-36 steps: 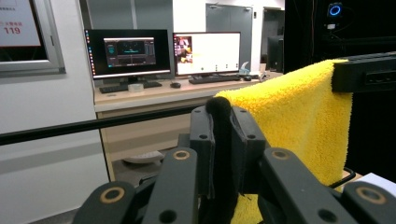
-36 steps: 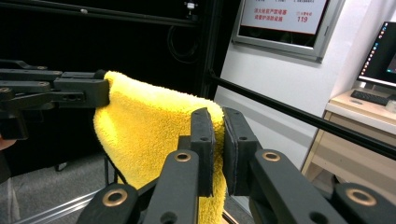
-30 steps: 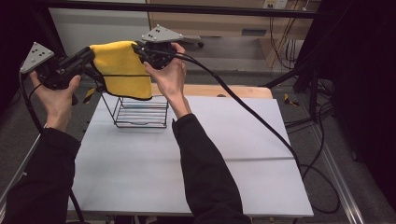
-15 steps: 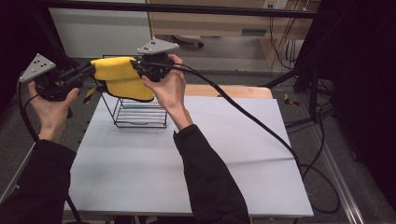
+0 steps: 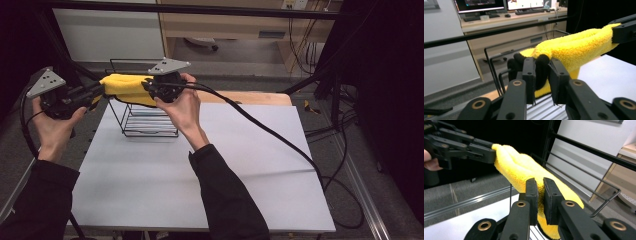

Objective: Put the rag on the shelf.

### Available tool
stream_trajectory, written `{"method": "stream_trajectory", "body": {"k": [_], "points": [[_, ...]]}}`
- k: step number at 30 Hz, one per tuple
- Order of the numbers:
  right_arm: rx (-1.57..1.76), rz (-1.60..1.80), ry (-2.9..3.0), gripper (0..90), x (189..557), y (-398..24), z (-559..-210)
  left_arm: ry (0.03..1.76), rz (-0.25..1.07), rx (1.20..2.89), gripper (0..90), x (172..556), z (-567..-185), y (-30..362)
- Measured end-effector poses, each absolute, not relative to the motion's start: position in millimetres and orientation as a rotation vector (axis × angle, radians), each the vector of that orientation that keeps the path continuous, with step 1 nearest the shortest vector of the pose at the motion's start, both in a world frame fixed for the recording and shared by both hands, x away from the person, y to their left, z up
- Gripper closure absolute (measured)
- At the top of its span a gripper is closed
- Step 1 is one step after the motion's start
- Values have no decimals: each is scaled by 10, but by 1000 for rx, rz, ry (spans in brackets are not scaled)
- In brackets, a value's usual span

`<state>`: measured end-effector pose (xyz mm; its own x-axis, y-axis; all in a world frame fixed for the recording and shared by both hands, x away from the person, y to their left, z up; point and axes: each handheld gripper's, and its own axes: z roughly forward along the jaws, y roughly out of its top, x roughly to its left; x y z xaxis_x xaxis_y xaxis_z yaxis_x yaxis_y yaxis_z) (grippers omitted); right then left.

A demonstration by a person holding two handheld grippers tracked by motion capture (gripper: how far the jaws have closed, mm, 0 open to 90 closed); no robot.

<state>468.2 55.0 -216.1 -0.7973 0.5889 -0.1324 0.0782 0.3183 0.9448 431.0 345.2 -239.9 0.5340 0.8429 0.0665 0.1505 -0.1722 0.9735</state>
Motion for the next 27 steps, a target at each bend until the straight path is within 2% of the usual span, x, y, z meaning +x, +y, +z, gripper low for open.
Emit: {"method": "stream_trajectory", "body": {"k": [6, 8, 9, 10, 12, 14, 24, 27], "points": [[608, 1489, 2153, 829, 4672, 556, -2225, 849, 735, 1630, 711, 4220, -2272, 3512], [616, 1491, 2161, 828, 4679, 550, -2266, 850, 734, 1634, 747, 4228, -2219, 3498], [614, 1489, 2167, 827, 4677, 552, -2299, 855, 723, 1640, 804, 4245, -2203, 3483], [614, 1489, 2167, 827, 4677, 552, -2299, 860, 707, 1648, 804, 4260, -2197, 3469], [611, 1485, 2167, 823, 4674, 554, -2334, 873, 668, 1692, 882, 4319, -2212, 3409], [605, 1480, 2170, 821, 4672, 554, -2341, 890, 653, 1738, 895, 4373, -2264, 3355], [613, 1449, 2210, 765, 4676, 598, -2482, 933, 629, 1838, 900, 4536, -2518, 3291], [630, 1458, 2226, 707, 4686, 593, -2505, 934, 642, 1847, 900, 4563, -2561, 3277]]}}
